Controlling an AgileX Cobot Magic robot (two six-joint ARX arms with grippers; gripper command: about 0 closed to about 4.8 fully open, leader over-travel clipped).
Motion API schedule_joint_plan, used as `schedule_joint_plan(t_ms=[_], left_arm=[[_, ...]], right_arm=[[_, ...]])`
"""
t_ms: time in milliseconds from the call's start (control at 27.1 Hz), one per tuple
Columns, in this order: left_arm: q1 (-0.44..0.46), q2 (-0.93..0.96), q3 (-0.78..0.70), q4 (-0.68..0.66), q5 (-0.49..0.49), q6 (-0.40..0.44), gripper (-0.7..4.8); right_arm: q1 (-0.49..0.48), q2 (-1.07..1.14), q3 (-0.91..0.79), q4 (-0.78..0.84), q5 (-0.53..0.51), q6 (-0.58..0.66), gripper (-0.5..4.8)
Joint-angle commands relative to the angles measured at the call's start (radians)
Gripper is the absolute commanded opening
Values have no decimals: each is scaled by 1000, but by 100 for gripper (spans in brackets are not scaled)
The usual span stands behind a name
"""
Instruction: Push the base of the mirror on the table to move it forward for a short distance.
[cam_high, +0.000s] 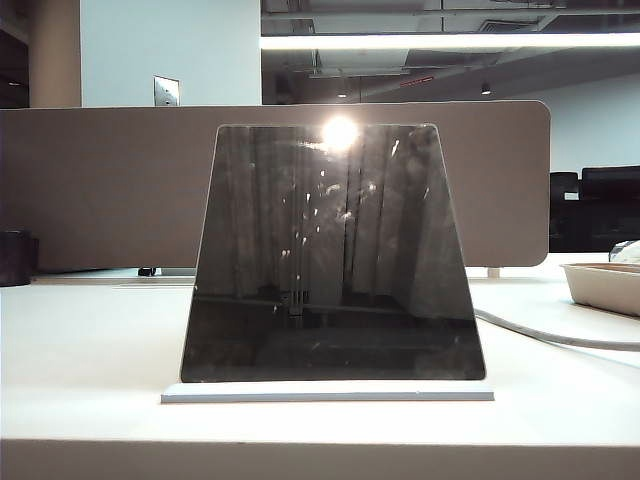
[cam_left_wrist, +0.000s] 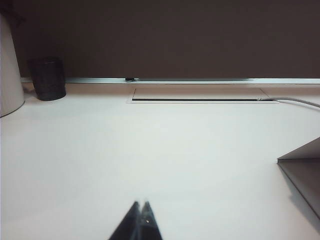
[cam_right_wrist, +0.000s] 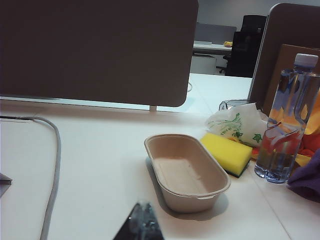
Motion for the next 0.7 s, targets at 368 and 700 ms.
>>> schedule_joint_plan(t_ms=[368,700], left_arm=[[-51,1,1,8,0,4,-1],[-366,1,1,8,3,4,-1]], right_arm=[[0,0,0,16,-9,37,-1],[1,0,0,17,-129,290,0]])
